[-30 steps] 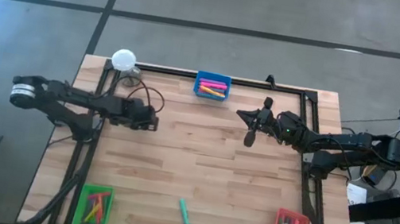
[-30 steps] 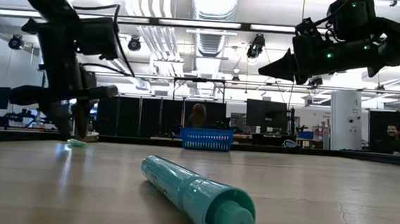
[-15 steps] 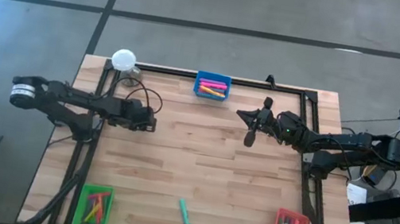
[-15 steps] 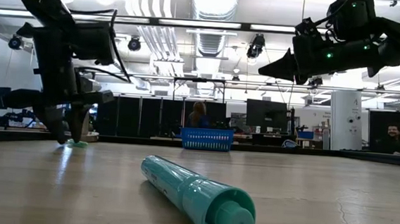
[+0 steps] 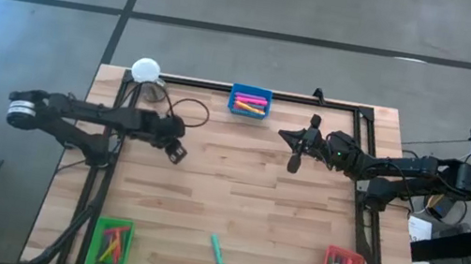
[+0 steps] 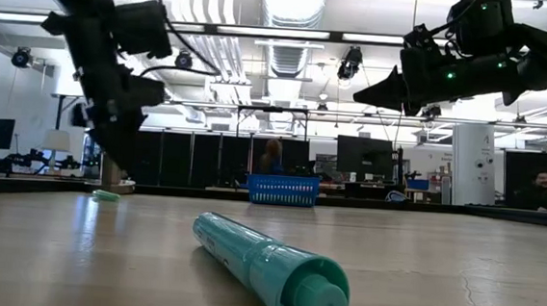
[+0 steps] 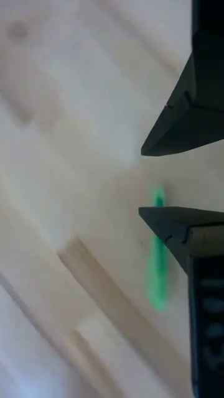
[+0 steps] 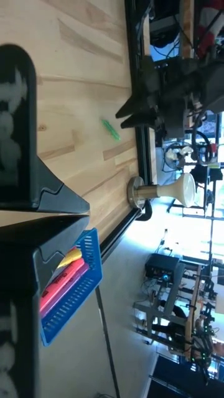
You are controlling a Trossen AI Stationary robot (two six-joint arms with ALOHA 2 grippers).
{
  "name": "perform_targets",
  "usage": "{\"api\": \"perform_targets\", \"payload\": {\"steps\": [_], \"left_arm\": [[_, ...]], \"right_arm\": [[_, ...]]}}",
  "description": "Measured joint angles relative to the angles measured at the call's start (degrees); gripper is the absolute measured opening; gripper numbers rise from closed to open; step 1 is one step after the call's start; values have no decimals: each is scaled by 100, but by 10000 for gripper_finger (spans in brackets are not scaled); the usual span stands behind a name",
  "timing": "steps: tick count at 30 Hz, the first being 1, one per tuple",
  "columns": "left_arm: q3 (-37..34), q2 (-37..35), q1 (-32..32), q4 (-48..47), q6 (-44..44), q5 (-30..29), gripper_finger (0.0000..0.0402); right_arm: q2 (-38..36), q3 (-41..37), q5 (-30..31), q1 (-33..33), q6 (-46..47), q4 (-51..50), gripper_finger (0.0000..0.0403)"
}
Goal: Pick & Place Markers
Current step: Put the green pen into the green bin
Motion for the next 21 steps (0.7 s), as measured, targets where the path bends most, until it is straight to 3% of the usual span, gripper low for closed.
{"api": "perform_targets", "payload": {"steps": [4,8,21], "left_arm": [[197,158,-4,-28,1604,321,136],[272,337,-4,-304,2643,340,136],[254,991,-31,-550,4133,-107,136]], "right_arm": [[0,-2,-1,-1,4,0,11],[0,-3,1,-1,2,0,11],[0,-6,2,-1,-11,-2,11]]}}
